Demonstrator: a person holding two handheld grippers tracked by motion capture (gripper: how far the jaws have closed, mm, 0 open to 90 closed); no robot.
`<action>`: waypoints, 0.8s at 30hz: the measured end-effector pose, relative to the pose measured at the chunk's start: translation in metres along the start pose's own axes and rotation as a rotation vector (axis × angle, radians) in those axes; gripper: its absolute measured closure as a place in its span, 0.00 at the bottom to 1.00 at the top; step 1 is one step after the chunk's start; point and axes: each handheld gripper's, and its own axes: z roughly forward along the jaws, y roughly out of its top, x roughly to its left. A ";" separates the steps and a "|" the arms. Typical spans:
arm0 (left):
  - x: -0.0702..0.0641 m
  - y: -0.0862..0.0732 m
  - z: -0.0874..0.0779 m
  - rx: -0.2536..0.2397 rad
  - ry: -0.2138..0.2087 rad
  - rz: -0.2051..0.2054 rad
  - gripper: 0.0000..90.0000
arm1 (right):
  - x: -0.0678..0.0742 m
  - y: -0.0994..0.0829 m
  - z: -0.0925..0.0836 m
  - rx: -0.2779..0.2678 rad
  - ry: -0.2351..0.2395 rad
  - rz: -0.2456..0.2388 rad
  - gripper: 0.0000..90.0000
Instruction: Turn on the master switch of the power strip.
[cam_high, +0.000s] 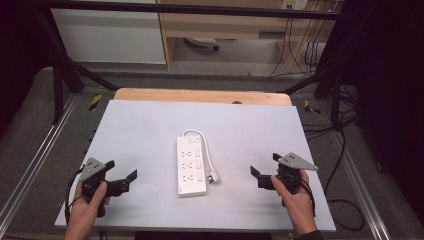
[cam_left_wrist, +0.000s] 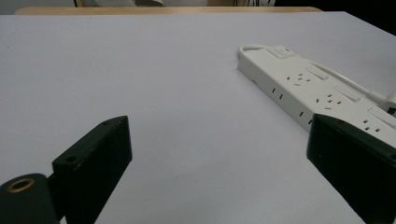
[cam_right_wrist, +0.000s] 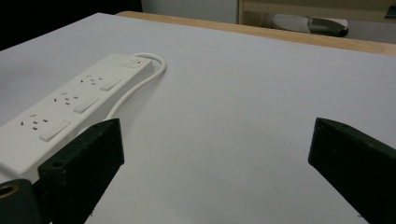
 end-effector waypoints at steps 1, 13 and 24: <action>0.000 0.000 0.000 0.000 0.001 0.000 0.07 | 0.001 0.004 0.003 0.001 0.002 0.003 0.04; 0.000 0.000 0.000 -0.002 0.005 -0.001 0.07 | 0.015 0.023 0.022 0.004 0.039 -0.022 0.04; -0.001 0.000 0.000 0.006 0.003 0.005 0.07 | 0.031 0.049 0.042 -0.005 0.075 -0.034 0.03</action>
